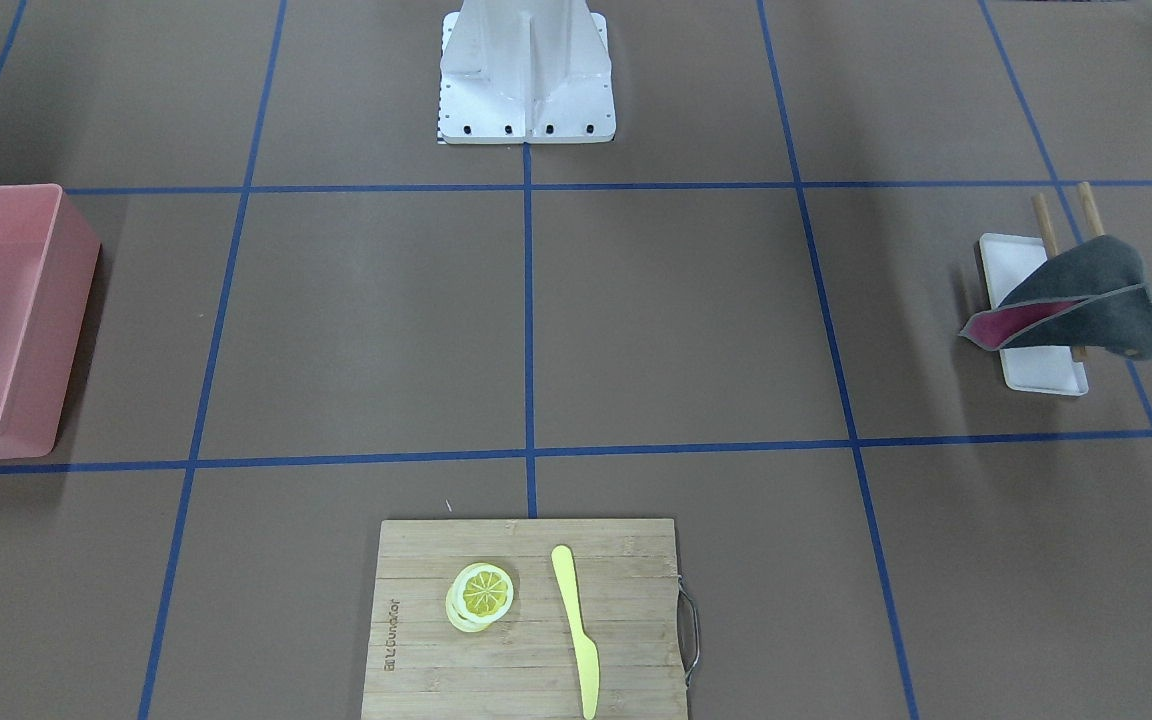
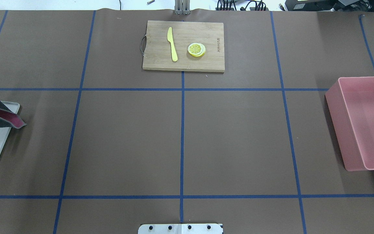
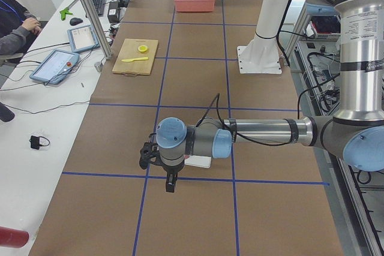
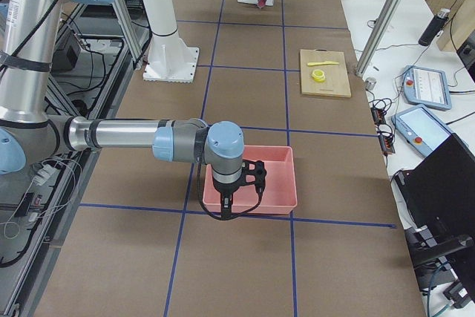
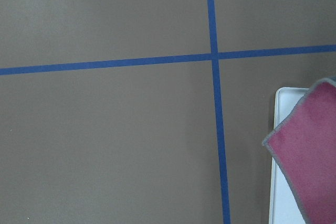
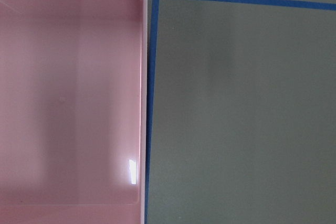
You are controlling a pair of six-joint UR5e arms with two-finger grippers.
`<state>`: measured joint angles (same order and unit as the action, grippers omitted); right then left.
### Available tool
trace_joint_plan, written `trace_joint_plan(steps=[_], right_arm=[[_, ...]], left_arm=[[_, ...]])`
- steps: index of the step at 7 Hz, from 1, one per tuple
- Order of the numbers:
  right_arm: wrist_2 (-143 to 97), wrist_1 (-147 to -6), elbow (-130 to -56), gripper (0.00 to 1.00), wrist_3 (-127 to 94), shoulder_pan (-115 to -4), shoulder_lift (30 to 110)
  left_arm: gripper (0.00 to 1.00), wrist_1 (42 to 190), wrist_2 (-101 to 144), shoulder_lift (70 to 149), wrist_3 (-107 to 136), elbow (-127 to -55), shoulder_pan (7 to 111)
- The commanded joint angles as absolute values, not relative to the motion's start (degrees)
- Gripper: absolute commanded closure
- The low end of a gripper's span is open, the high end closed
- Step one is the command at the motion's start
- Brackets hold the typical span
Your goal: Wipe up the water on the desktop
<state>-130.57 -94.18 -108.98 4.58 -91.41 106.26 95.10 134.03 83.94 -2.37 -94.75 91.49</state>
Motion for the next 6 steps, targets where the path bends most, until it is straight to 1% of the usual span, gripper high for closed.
trace_joint_plan(steps=[1, 4, 6], right_arm=[[-130.7, -94.2, -109.1, 0.00, 5.1, -91.4, 106.4], [-130.1, -94.0, -109.4, 0.00, 4.8, -91.4, 105.6], [-130.3, -93.9, -112.3, 0.00, 4.6, -91.3, 105.4]], left_arm=[[0.02, 95.1, 134.0, 83.9, -2.4, -94.7, 91.5], [0.02, 95.3, 134.5, 83.9, -2.3, -94.7, 91.5], [0.02, 95.4, 134.6, 84.0, -2.3, -95.1, 91.5]])
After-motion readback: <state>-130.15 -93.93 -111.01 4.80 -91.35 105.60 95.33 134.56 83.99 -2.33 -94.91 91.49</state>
